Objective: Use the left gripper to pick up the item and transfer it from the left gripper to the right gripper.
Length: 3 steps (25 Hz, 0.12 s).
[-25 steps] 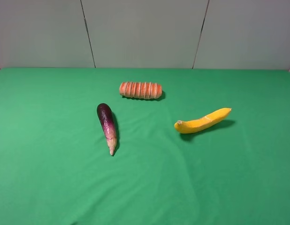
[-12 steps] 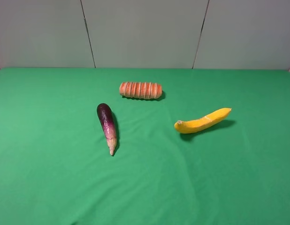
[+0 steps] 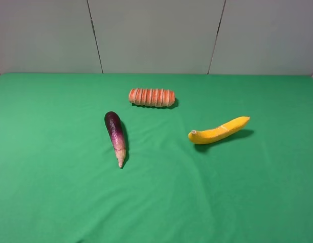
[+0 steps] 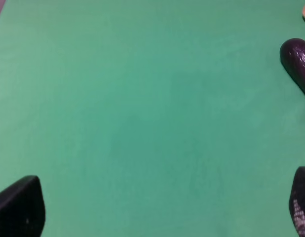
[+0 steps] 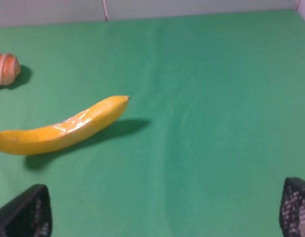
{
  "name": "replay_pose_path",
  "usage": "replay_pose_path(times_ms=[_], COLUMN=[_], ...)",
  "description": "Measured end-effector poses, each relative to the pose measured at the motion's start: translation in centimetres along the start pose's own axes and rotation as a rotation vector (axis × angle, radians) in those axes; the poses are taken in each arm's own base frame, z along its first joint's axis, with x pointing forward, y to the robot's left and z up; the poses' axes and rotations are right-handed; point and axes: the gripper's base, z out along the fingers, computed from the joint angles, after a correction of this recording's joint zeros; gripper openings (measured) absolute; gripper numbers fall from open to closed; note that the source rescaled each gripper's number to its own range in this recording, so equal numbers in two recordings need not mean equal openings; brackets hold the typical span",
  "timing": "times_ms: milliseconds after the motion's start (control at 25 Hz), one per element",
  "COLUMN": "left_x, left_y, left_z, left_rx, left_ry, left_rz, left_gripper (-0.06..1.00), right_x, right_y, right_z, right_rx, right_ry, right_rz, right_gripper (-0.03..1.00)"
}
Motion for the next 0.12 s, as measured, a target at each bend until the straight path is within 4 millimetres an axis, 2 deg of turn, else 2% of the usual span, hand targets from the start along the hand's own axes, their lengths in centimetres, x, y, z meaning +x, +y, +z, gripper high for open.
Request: replay_pose_path(times_ms=[120], left_x=[0.00], left_y=[0.00], left_z=[0.00], left_rx=[0.000], left_ry=[0.000], left_rz=[0.000], left_gripper=[1.00], right_x=[0.00], right_y=[0.00], right_z=[0.00], right_rx=[0.000], right_ry=[0.000], right_rz=[0.000], right_gripper=[1.00])
